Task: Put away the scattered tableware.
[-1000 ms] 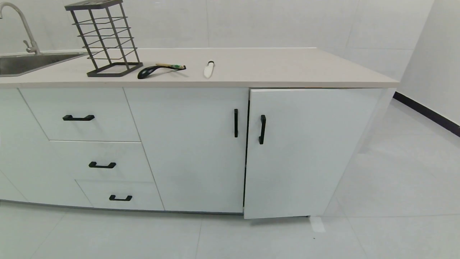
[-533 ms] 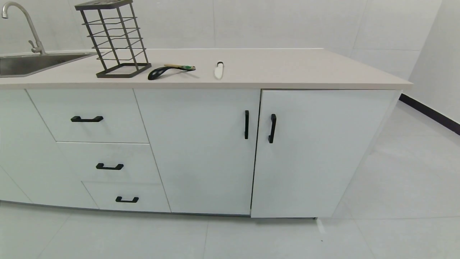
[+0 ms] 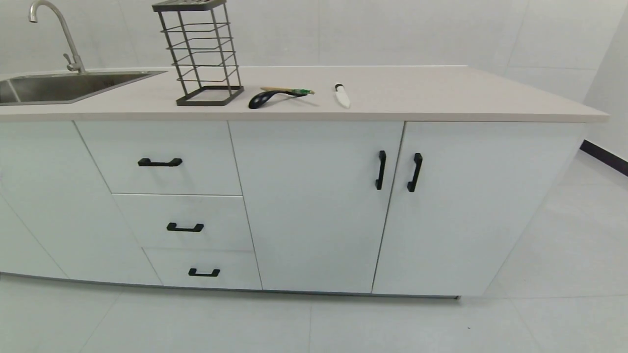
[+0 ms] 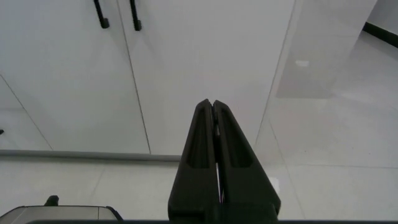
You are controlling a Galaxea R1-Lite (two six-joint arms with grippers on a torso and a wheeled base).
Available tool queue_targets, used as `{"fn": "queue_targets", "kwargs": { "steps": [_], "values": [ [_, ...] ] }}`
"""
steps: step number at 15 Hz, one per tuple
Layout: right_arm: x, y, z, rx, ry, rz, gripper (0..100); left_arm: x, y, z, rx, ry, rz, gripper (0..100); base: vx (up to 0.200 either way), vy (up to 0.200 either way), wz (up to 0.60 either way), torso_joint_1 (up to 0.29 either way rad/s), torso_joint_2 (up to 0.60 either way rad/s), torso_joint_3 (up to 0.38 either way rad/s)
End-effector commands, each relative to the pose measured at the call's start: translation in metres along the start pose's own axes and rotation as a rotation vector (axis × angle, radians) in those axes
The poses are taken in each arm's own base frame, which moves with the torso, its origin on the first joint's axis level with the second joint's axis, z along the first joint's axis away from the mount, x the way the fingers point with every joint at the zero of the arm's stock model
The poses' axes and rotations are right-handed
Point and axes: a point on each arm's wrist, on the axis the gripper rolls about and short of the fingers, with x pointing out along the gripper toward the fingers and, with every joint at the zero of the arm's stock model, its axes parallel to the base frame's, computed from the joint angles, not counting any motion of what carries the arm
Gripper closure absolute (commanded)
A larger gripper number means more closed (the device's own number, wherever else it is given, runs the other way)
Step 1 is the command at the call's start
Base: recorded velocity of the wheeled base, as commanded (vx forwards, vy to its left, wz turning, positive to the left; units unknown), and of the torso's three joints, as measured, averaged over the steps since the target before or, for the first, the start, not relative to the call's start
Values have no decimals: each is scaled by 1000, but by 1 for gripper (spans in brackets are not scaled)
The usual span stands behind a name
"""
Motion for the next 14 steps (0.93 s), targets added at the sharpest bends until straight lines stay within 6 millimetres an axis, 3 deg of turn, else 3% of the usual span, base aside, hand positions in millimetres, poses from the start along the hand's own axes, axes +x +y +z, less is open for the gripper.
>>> {"fn": "queue_targets", "kwargs": {
  "steps": [1,3,6,14],
  "values": [
    [0,0,0,-1,7,0,100,0,0,0,0,1,0,0,200,200,600,7,7,-2],
    [0,0,0,-4,5,4,100,0,0,0,0,1,0,0,0,0,600,-2,0,-2],
    [0,0,0,4,3,4,100,0,0,0,-2,1,2,0,0,0,0,0,0,0],
    [1,0,0,5,7,4,100,0,0,0,0,1,0,0,200,50,0,2,2,2]
  ]
}}
